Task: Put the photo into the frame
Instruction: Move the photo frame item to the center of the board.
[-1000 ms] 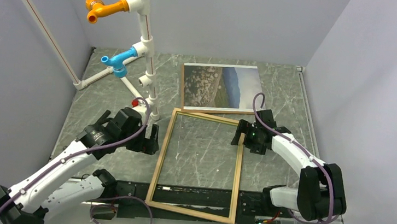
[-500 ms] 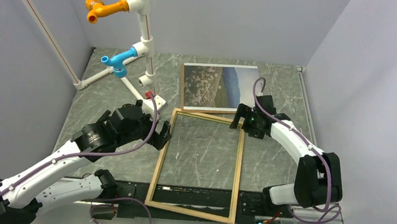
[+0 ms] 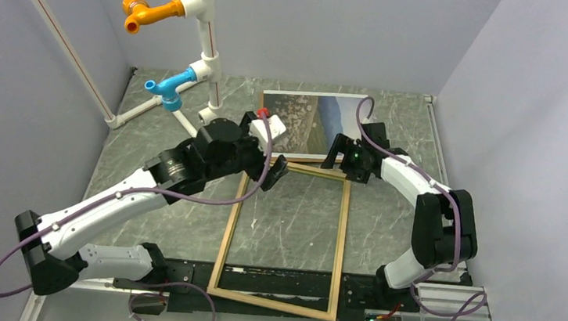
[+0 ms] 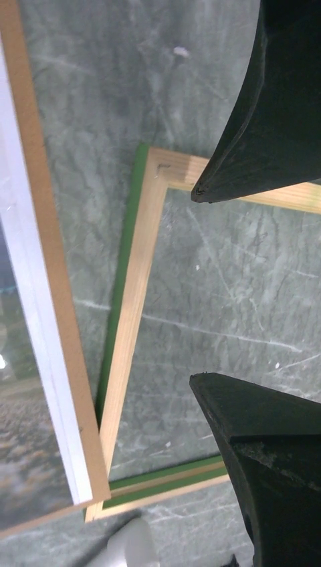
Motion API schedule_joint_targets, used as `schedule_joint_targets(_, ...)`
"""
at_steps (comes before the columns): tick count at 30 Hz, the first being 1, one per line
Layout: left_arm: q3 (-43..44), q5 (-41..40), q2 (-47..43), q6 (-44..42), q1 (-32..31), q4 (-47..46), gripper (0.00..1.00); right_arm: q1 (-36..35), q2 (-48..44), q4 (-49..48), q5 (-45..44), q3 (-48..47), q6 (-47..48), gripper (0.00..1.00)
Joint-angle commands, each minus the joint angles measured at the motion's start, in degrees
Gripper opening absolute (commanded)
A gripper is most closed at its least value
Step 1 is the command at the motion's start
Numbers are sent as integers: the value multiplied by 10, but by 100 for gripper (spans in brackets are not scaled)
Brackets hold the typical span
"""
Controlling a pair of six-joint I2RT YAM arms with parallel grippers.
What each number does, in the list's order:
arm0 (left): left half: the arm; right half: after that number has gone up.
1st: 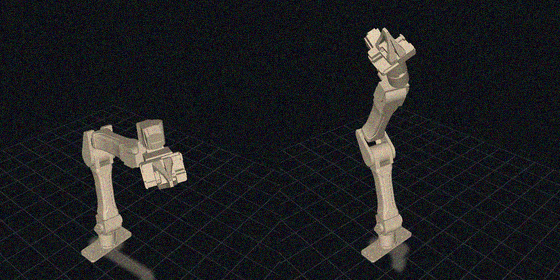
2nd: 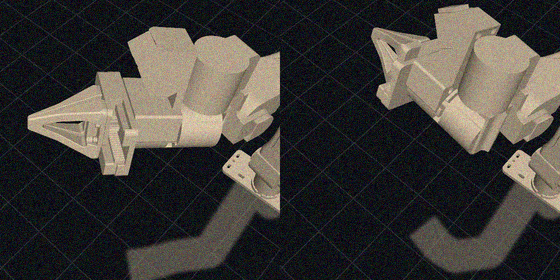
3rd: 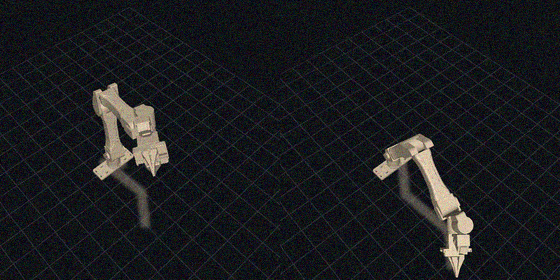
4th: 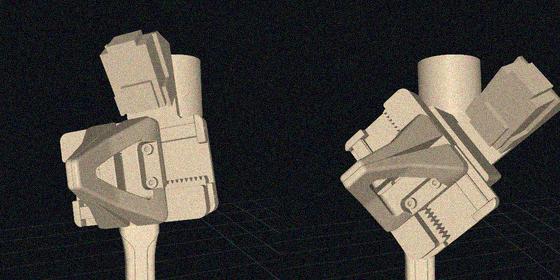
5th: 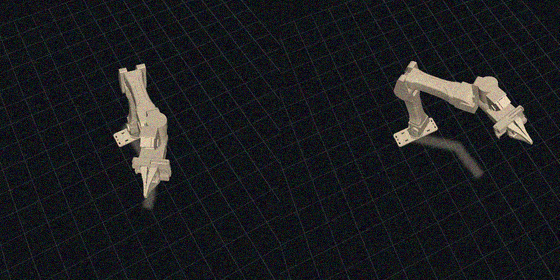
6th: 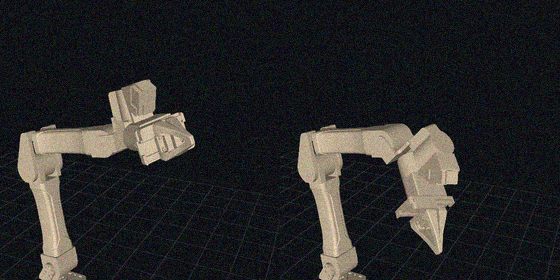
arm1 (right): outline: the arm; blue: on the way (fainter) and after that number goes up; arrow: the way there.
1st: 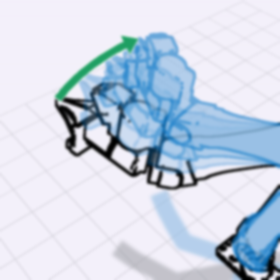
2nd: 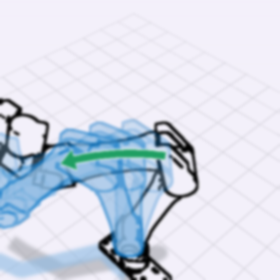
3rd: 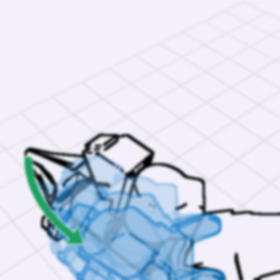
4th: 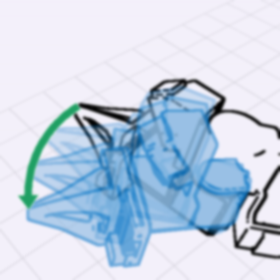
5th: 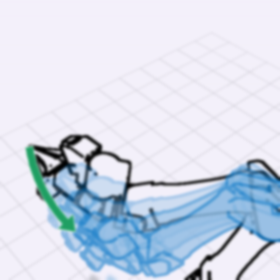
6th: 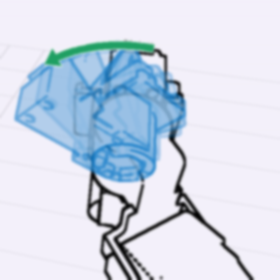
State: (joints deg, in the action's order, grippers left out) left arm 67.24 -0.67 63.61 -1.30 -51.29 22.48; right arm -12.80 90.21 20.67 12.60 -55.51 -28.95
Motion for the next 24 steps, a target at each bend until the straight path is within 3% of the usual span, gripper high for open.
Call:
schedule_joint_targets(1, -11, 8, 16, -47, -8, -65, 99, 2, 13, -50, 37, -34, 7, 100)
schedule_joint_targets(6, -101, -13, -6, -46, -12, -140, 99, 2, 32, -67, 36, -42, 6, 100)
schedule_joint_targets(12, -108, -67, -11, -74, -19, -145, 99, -2, 59, -109, 71, -57, -23, 100)
schedule_joint_targets(24, -107, -69, -5, -64, -23, -132, 99, -40, 148, -144, 42, -118, -46, 100)
